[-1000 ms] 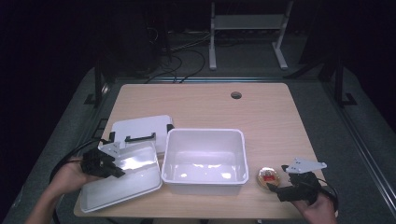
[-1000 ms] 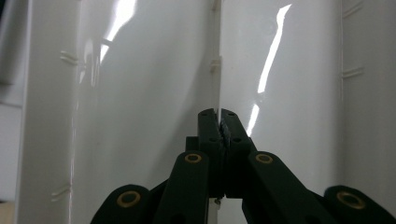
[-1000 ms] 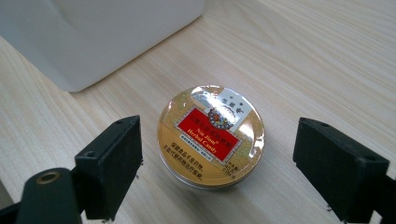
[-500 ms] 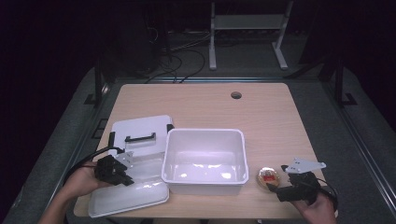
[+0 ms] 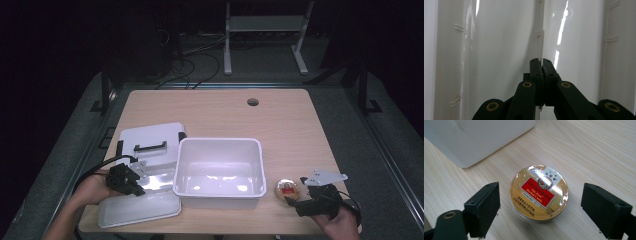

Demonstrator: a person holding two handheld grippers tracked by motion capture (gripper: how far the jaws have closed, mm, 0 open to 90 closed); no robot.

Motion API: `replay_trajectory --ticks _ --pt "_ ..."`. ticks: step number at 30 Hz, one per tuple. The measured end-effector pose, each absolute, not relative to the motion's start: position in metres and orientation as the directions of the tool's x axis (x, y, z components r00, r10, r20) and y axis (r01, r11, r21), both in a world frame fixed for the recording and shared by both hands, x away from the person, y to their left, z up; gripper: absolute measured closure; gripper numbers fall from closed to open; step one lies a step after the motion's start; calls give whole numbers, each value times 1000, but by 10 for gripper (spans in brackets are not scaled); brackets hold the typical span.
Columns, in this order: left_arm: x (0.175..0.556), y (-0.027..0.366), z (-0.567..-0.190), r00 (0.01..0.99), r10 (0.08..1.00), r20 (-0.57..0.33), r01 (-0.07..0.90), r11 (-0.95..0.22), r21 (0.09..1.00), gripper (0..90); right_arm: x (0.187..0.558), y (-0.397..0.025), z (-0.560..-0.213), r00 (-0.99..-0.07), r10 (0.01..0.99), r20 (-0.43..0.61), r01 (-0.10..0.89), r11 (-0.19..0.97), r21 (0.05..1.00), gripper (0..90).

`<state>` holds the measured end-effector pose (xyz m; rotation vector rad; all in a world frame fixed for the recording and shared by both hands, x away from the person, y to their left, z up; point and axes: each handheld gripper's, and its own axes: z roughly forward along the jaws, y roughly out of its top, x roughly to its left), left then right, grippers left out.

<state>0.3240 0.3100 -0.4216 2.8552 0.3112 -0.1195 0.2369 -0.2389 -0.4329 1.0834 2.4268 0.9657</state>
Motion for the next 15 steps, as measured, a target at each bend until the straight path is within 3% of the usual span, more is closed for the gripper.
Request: replay_trajectory --ticks 6,15 --pt "323 312 -417 967 213 -137 245 -928 282 819 237 -238 -433 -670 742 -12 537 496 682 151" --pt "321 313 -396 954 286 -92 299 -876 378 580 242 -232 -430 -705 707 -44 540 576 614 140"
